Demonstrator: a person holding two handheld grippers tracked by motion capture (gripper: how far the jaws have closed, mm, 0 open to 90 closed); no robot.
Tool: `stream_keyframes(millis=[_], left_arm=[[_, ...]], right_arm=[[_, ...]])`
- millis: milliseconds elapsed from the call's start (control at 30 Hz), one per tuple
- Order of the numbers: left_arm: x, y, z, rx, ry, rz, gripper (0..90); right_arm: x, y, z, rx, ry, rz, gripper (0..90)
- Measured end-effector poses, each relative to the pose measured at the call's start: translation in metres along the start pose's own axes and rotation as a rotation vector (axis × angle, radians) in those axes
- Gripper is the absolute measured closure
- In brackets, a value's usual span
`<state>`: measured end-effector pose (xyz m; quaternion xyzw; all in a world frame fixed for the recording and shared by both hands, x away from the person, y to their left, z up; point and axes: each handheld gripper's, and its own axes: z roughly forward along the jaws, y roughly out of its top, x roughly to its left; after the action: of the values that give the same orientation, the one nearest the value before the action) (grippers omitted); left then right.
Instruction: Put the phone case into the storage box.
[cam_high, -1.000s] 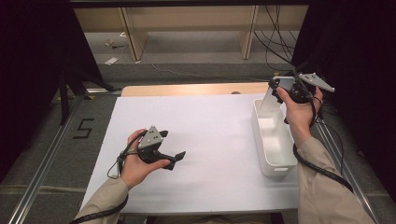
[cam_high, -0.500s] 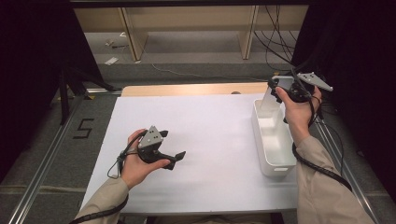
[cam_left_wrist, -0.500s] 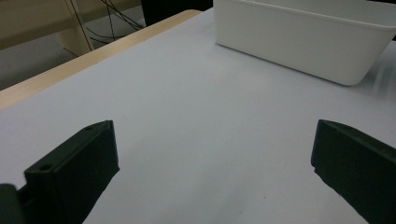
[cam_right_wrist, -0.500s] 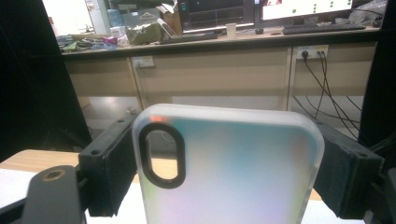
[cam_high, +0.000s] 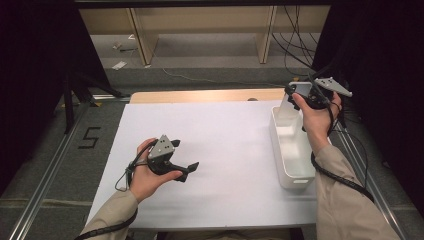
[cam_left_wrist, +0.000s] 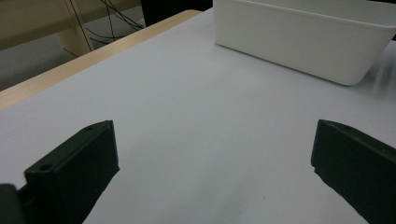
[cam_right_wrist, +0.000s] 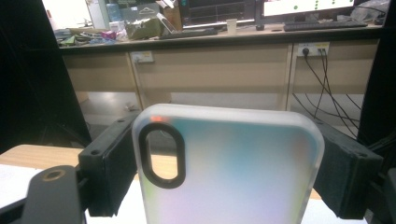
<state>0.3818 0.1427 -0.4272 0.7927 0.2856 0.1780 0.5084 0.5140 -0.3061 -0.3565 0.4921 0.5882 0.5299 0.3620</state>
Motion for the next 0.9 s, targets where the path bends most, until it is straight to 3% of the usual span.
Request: stream_keyframes(millis=[900], left_arm=[[0.0001, 0.0001, 0.0002, -0.002, 0.000, -0.002, 0.3]], right_arm=[[0.0011, -0.0042, 0.0094, 0.018, -0.012, -0.025, 18.5]])
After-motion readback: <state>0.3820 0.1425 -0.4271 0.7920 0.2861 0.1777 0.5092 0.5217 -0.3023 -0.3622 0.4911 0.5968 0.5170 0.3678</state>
